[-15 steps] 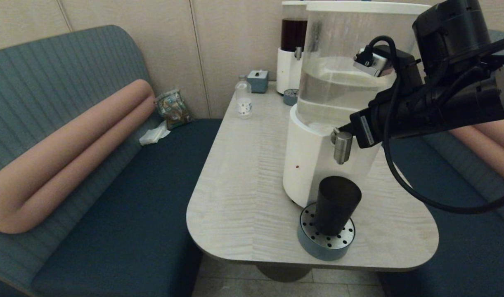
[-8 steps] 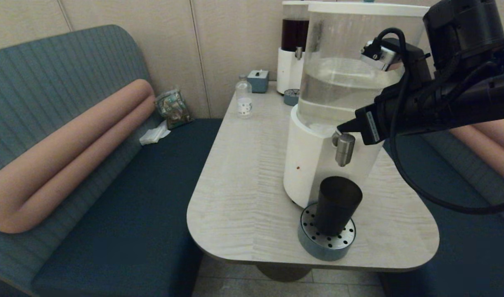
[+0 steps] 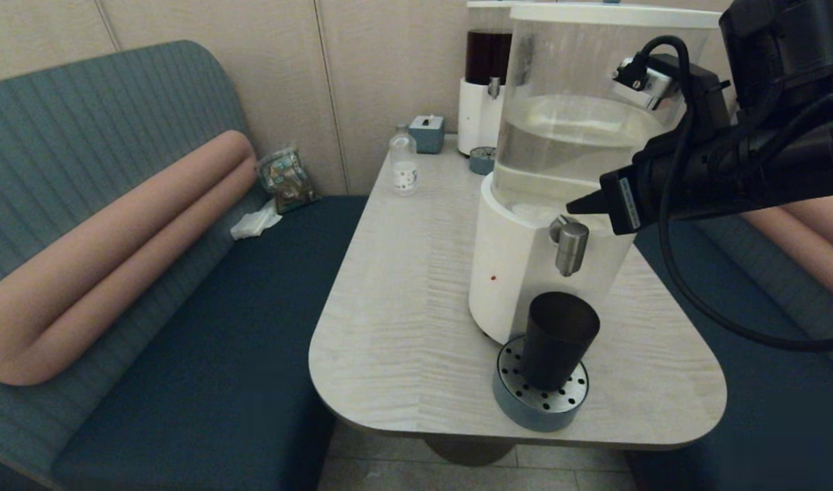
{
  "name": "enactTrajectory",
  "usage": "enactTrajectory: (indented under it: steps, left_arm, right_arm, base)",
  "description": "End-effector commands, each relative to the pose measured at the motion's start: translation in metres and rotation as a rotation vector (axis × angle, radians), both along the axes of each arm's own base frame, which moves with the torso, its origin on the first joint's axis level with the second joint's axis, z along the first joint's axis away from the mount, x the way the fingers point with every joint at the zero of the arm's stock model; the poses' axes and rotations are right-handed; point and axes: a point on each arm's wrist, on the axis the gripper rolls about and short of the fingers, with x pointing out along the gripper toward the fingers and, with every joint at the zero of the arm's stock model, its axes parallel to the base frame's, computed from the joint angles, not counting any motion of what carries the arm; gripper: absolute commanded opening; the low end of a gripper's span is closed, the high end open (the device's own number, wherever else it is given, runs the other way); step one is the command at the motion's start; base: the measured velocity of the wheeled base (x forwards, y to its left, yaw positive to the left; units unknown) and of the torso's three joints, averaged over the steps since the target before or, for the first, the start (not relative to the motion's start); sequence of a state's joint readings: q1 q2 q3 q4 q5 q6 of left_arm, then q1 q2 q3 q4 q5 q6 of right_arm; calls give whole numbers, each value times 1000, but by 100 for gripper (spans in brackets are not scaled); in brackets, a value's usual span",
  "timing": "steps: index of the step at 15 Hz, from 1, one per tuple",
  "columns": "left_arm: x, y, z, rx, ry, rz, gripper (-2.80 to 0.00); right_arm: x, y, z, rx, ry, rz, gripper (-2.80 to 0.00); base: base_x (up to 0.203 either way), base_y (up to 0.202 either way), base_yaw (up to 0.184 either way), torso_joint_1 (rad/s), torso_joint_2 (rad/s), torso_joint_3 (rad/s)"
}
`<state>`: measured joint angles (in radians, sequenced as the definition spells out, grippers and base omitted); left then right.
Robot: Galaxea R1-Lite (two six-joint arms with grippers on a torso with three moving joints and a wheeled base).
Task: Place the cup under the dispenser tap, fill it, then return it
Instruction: Turn on the faucet
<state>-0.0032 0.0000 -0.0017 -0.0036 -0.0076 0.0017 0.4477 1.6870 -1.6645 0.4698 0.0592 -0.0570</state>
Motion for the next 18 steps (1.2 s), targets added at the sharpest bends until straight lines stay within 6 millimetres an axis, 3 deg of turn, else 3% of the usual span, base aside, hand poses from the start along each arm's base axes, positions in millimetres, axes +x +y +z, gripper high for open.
enactTrajectory:
  steps: [1, 8, 18]
  left_arm:
    - [0, 0, 0, 0, 2, 0, -280]
    - [0, 0, 0, 0, 1, 0, -280]
    - [0, 0, 0, 0, 1, 0, -280]
  right_arm:
    - [-2, -1, 2, 1, -5, -1, -280]
    - [-7, -8, -1, -5, 7, -13, -280]
    - [-12, -2, -2, 2, 20, 14, -280]
  base:
    - [0, 0, 0, 0, 0, 0]
    - [0, 0, 0, 0, 0, 0]
    - [0, 0, 0, 0, 0, 0]
